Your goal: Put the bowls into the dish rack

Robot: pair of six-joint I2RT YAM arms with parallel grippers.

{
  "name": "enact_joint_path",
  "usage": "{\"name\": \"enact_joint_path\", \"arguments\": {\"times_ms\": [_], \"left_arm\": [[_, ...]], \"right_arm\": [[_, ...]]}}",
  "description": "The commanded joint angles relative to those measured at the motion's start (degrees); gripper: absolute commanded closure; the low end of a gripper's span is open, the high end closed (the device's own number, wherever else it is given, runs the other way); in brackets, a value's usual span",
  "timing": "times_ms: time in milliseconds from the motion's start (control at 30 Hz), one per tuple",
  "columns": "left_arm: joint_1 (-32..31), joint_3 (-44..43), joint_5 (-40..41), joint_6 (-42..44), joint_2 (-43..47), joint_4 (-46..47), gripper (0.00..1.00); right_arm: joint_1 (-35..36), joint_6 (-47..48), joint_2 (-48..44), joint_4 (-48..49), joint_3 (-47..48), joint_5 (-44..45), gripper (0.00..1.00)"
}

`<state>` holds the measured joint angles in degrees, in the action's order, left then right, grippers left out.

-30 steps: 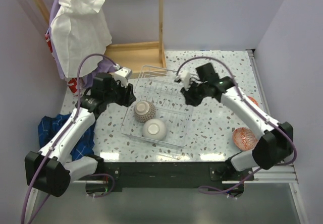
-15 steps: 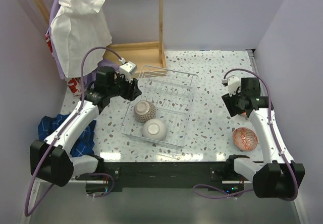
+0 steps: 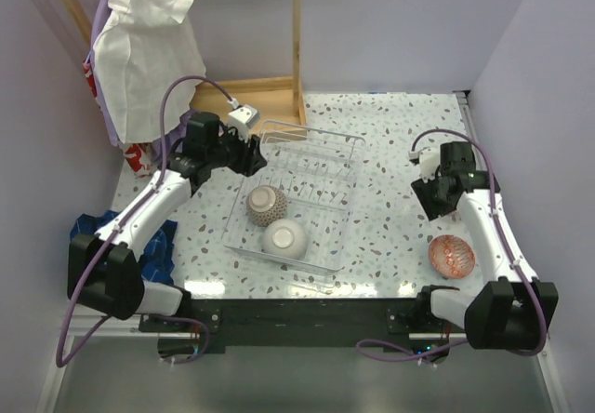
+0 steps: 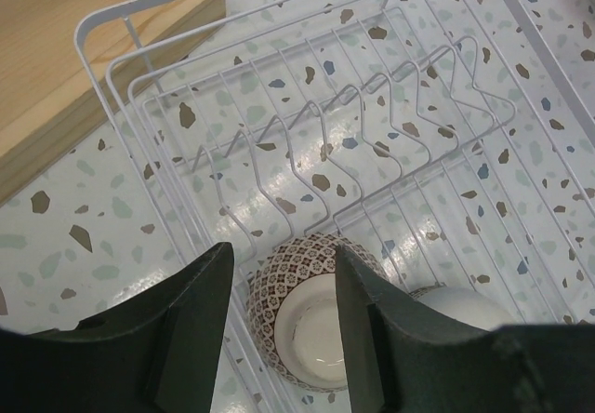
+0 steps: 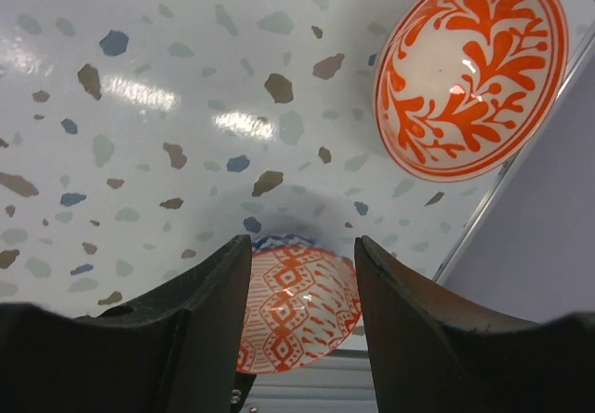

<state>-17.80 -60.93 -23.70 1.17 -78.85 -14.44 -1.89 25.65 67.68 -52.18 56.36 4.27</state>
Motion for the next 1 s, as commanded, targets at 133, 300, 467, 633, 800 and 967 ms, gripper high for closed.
{"name": "enact_joint_path", "arguments": {"times_ms": [133,300,467,633,800,967], "left_arm": [[-0.4,-3.1,-1.1,0.1,-0.3,2.0,0.48],[-0.4,-2.9,-0.6,0.2,0.1,2.0,0.48],[-0.4,-2.4,-0.4,0.2,0.2,2.3,0.48],[-0.3,-1.9,-0.5,0.2,0.2,2.7,0.48],[-0.3,-1.8,-0.7,0.1,0.6,2.9,0.48],[-0.4,-1.5,-1.3,1.6,1.9,2.1,0.48]], "right_arm": [[-0.1,-0.7,14.6,10.9,7.2,4.5,0.5],[-0.7,-0.3,20.6,13.9,8.7,6.4,0.53],[-1.2,-1.0,25.2,15.2,9.6,8.1,0.57],[-1.4,-1.5,27.4,15.9,10.4,9.2,0.69],[-1.4,-2.1,25.5,12.6,12.6,8.3,1.0],[-1.4,-5.5,19.1,1.1,21.2,0.9,1.0]]}}
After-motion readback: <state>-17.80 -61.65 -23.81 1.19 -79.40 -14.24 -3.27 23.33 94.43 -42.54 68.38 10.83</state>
